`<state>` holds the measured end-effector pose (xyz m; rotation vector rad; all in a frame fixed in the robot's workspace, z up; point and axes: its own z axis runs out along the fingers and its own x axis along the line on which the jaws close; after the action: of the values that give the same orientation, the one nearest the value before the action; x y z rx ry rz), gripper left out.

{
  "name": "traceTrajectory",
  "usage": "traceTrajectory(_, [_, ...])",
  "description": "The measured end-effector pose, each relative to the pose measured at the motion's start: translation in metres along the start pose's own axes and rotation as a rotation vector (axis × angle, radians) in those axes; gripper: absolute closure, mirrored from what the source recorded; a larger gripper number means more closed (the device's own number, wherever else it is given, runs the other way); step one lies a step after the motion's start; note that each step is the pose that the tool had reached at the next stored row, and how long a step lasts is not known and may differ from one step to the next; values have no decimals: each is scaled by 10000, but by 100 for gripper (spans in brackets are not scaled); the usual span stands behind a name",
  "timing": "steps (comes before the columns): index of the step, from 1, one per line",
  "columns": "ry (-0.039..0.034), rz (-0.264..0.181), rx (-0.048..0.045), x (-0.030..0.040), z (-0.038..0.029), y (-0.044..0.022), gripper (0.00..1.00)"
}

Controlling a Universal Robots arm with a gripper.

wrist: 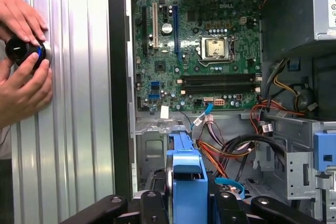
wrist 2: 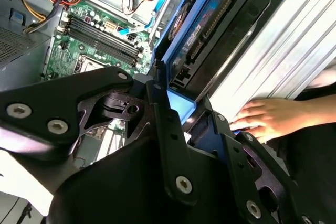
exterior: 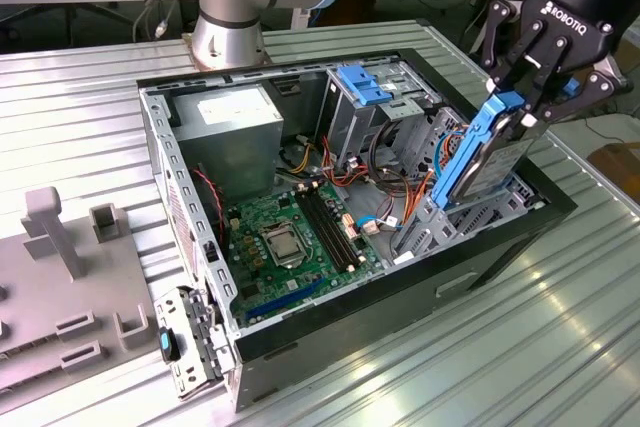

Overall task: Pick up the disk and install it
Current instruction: 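Insert the disk into the insertion slot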

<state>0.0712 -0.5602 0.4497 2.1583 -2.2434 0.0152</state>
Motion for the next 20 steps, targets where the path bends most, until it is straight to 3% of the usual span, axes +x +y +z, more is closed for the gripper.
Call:
traceTrajectory(10, [-18, 17, -2, -4, -22, -58, 63])
traceTrajectory(14, [-17, 30, -50, -5, -26, -96, 63])
traceTrajectory(16, [-110, -6, -53, -3, 23, -108, 63])
traceTrajectory(19, [-127, -27, -49, 2, 125, -113, 63])
traceTrajectory(20, [-120, -24, -57, 2, 123, -112, 63])
